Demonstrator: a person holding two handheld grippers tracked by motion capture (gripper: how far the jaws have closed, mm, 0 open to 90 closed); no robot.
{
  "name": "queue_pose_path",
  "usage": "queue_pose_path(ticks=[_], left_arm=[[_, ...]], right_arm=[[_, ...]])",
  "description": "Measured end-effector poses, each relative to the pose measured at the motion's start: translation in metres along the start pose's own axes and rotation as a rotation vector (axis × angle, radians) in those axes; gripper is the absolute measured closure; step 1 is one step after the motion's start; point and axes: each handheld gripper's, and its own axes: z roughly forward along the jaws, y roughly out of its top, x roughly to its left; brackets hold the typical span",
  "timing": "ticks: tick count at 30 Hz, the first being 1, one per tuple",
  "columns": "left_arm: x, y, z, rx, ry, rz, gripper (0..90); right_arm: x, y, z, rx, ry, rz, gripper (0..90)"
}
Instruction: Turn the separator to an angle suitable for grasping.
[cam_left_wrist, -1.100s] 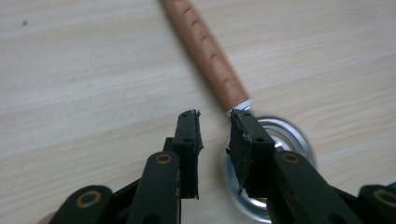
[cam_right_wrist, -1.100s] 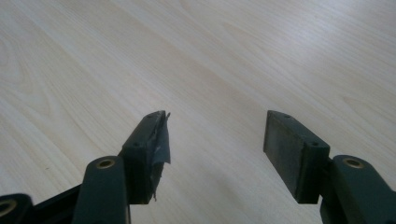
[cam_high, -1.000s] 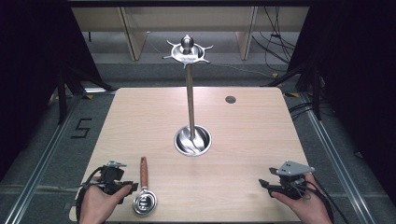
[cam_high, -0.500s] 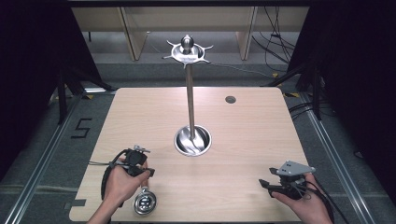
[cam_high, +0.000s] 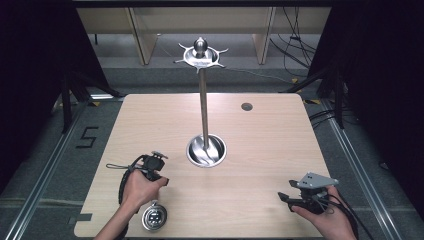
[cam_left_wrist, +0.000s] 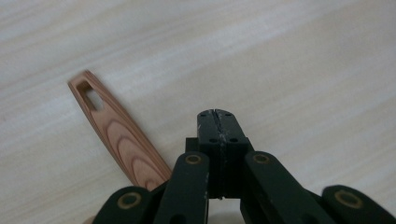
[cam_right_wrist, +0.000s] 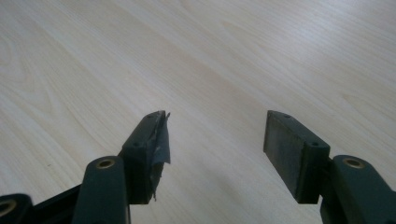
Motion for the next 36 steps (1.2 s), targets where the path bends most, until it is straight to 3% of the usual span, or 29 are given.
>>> queue_pose_path(ticks=[2, 4, 7, 11, 12, 13, 14, 15, 16, 20, 21, 24, 26, 27, 28, 29, 30, 31, 32, 34, 35, 36], left_arm=[[-0.006, -0.007, 0.000, 0.033, -0.032, 0.031, 88.9], [-0.009, -0.009, 0.000, 0.036, -0.034, 0.041, 88.9], [-0.015, -0.019, 0.003, 0.084, -0.026, 0.078, 89.0], [-0.013, -0.024, 0.006, 0.099, -0.015, 0.074, 89.1], [-0.012, -0.027, 0.008, 0.122, -0.052, 0.051, 89.1], [-0.011, -0.028, 0.008, 0.123, -0.034, 0.047, 89.1], [-0.010, -0.029, 0.007, 0.128, -0.011, 0.074, 89.0], [-0.009, -0.030, 0.007, 0.134, -0.019, 0.081, 89.1], [-0.009, -0.032, 0.008, 0.144, -0.046, 0.059, 89.1], [-0.010, -0.036, 0.007, 0.158, -0.031, 0.012, 89.1], [-0.008, -0.036, 0.006, 0.171, -0.031, 0.029, 89.1], [-0.007, -0.037, 0.006, 0.171, -0.029, 0.022, 89.1], [0.001, -0.037, 0.003, 0.191, -0.022, 0.062, 89.0], [0.004, -0.037, 0.001, 0.190, 0.004, 0.078, 89.0], [0.004, -0.039, 0.002, 0.189, -0.013, 0.046, 89.1], [0.004, -0.039, 0.002, 0.189, -0.013, 0.046, 89.1], [0.008, -0.041, 0.002, 0.180, 0.030, 0.039, 89.0], [0.008, -0.041, 0.002, 0.180, 0.030, 0.039, 89.0], [0.013, -0.042, -0.001, 0.214, 0.026, 0.060, 89.0], [0.017, -0.045, -0.002, 0.214, 0.034, 0.053, 89.0], [0.018, -0.046, -0.002, 0.220, 0.003, 0.030, 89.0], [0.020, -0.046, -0.004, 0.216, 0.052, 0.044, 89.0]], right_arm=[[0.001, 0.000, 0.000, 0.013, 0.005, 0.017, 40.4], [0.000, 0.000, 0.001, 0.005, 0.004, 0.007, 40.4], [0.003, 0.001, 0.000, 0.021, 0.010, 0.018, 40.3], [0.001, 0.000, 0.000, 0.016, 0.006, -0.002, 40.3], [0.001, 0.000, 0.000, 0.013, 0.006, 0.006, 40.3], [0.001, 0.000, 0.001, 0.010, 0.003, -0.001, 40.3], [0.001, 0.000, 0.001, 0.011, 0.004, -0.002, 40.3], [0.001, 0.000, 0.001, 0.013, 0.006, 0.002, 40.3], [0.001, 0.000, 0.001, 0.013, 0.007, 0.002, 40.3], [0.004, 0.000, 0.001, 0.019, 0.010, 0.023, 40.2], [0.004, 0.000, 0.001, 0.018, 0.010, 0.022, 40.2], [0.003, 0.000, 0.001, 0.015, 0.004, 0.014, 40.2], [0.001, 0.000, 0.001, 0.014, 0.005, 0.002, 40.2], [0.001, 0.000, 0.001, 0.015, 0.004, 0.002, 40.2], [0.002, 0.000, 0.001, 0.014, 0.007, 0.007, 40.1], [0.002, 0.000, 0.001, 0.014, 0.007, 0.007, 40.1], [0.002, 0.000, 0.001, 0.011, 0.003, 0.004, 40.1], [0.002, 0.000, 0.001, 0.011, 0.003, 0.004, 40.1], [0.001, 0.000, 0.002, 0.012, 0.002, -0.003, 40.1], [0.002, 0.000, 0.001, 0.021, 0.006, 0.000, 40.1], [0.002, 0.000, 0.001, 0.019, 0.007, 0.002, 40.1], [0.001, 0.000, 0.002, 0.011, 0.004, -0.011, 40.1]])
